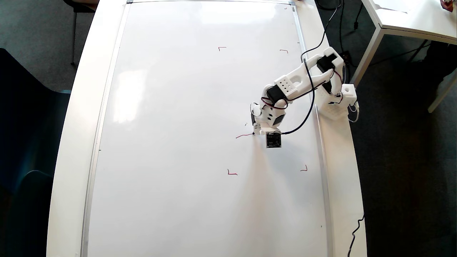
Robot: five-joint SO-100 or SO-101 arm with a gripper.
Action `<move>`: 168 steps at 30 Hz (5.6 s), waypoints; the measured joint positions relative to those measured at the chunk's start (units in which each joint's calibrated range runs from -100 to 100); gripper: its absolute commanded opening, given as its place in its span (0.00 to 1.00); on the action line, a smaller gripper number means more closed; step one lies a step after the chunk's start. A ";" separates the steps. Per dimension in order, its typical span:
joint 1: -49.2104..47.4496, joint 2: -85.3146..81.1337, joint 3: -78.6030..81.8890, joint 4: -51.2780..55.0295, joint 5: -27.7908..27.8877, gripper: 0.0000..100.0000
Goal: Draw on a whiteboard a robot head using a pen attached to the gripper
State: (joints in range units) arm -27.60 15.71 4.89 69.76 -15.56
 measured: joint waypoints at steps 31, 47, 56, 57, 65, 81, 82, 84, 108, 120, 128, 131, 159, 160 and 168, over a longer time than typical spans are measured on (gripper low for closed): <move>-5.20 -21.86 30.33 0.08 -5.92 0.01; 8.45 -22.62 35.63 0.76 -5.92 0.01; 24.13 -22.70 36.73 1.10 -4.23 0.01; 25.19 -22.70 36.73 1.10 -3.86 0.01; 42.16 -22.70 36.82 1.10 3.38 0.01; 53.85 -22.53 33.53 -0.34 8.14 0.01; 53.92 -22.53 33.35 -0.76 8.14 0.01; 53.92 -22.53 33.44 -1.10 8.14 0.01; 43.29 -11.01 19.19 -11.06 6.08 0.01; 41.03 1.95 -0.55 -10.47 6.02 0.01; 38.24 4.32 -4.57 -11.15 6.02 0.01; 36.80 4.32 -4.57 -11.15 6.02 0.01; 12.67 4.32 -4.75 -11.32 -3.75 0.01; 11.92 4.32 -4.75 -11.32 -3.96 0.01; 6.94 4.40 -4.57 -14.53 -4.97 0.01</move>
State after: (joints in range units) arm -20.66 20.12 0.32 55.24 -20.53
